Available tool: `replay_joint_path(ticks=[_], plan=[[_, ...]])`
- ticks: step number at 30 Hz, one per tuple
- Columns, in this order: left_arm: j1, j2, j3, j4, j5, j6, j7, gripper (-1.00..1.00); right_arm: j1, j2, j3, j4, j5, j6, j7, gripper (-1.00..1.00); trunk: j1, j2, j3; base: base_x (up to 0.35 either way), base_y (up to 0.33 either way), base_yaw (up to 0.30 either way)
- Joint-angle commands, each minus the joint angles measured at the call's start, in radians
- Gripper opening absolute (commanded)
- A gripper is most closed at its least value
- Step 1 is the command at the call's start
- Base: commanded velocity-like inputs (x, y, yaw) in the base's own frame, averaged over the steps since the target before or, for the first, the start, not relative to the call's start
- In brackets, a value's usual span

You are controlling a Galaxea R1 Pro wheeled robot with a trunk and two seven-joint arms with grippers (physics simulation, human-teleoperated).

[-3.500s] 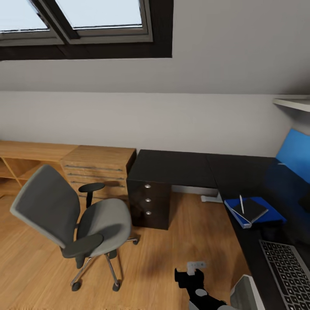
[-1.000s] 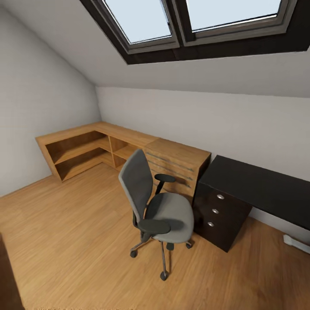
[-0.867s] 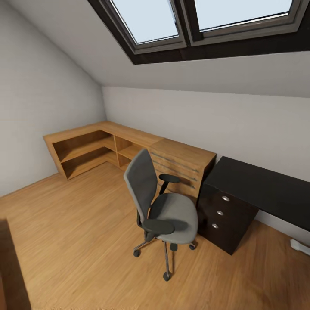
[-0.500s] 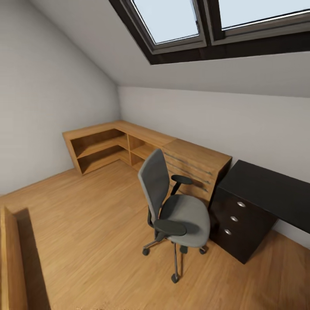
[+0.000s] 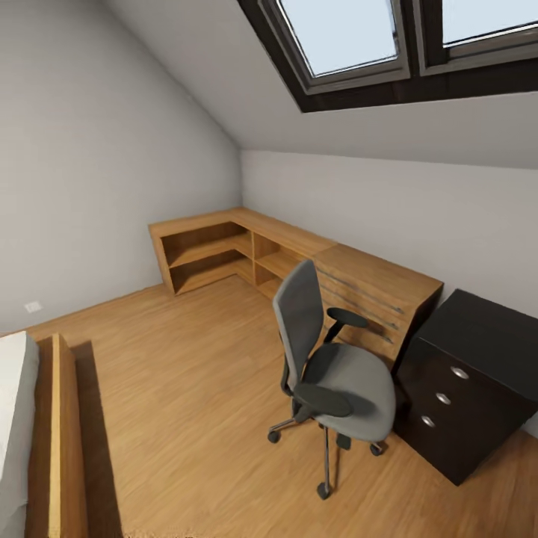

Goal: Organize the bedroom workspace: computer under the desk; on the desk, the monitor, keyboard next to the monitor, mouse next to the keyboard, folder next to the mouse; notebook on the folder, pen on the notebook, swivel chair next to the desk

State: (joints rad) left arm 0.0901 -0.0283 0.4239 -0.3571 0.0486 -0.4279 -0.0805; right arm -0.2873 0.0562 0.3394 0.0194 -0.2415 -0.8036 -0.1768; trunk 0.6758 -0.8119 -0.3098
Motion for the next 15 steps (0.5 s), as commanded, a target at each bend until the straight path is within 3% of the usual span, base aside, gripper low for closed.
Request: replay_joint_path(ticks=[1,7,15], plan=[[0.000,-0.001,0.006,-0.002,0.005,0.000,-0.008,1.00,-0.001,0.001,0.009,0.002,-0.006,-0.004,-0.004,1.00,0.000,-0.001,0.000,0.000,0.000,0.242],[0.000,-0.001,0.006,-0.002,0.005,0.001,-0.008,1.00,-0.001,0.000,0.009,0.002,-0.005,-0.005,-0.004,1.00,0.000,-0.001,0.006,0.000,0.000,0.204],[0.000,-0.005,0.006,-0.002,0.005,0.001,-0.008,1.00,-0.001,-0.001,0.009,0.002,-0.005,-0.007,-0.004,1.00,0.000,-0.001,0.018,0.000,0.000,0.105]])
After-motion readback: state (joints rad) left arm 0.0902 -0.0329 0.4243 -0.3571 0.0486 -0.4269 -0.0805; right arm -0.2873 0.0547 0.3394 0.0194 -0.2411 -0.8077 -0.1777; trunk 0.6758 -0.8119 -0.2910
